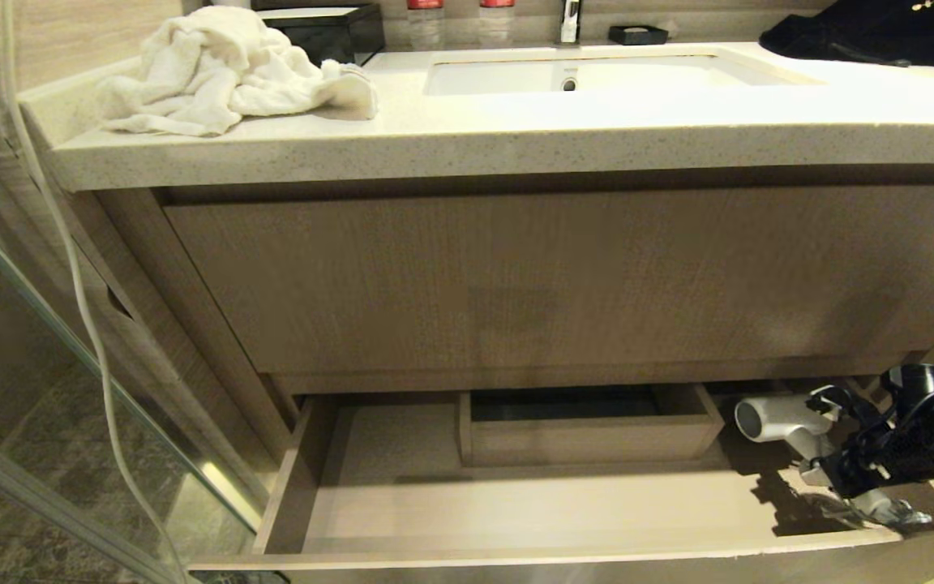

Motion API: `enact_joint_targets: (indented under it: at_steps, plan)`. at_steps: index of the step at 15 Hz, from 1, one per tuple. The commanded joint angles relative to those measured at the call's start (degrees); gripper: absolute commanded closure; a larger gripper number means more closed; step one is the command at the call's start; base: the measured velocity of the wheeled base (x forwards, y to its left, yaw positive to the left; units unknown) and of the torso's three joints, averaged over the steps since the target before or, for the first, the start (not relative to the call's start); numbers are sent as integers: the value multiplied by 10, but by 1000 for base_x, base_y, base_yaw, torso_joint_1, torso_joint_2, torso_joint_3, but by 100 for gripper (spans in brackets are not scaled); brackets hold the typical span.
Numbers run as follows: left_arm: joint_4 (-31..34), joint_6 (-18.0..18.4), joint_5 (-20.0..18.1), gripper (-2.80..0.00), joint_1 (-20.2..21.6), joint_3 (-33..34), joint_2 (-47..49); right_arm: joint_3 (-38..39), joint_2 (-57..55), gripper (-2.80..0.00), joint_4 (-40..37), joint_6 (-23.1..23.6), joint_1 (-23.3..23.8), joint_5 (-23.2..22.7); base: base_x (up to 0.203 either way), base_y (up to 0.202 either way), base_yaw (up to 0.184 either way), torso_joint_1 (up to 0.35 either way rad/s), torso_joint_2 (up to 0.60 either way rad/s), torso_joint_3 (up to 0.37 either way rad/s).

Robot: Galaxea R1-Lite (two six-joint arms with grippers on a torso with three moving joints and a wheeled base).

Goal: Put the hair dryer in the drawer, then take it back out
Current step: Take the hairdryer out

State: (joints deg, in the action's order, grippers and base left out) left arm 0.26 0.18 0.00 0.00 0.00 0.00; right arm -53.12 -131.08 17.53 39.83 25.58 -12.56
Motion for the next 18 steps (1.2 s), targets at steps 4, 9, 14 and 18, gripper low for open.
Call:
enact_joint_targets:
  at_steps: [4, 9, 14, 18]
  plan:
    - [0, 0, 0, 0, 0, 1, 1, 23, 48, 0, -8, 3, 0, -1, 0, 0, 0, 0, 0, 0]
    - [0, 0, 0, 0, 0, 1, 1, 61, 97, 0, -16, 4, 2, -1, 0, 0, 0, 0, 0, 0]
    - [0, 0, 0, 0, 0, 1, 1, 85, 144, 0, -32, 4, 2, -1, 0, 0, 0, 0, 0, 0]
    - [0, 0, 0, 0, 0, 1, 1, 102, 182, 0, -41, 4, 2, -2, 0, 0, 0, 0, 0, 0]
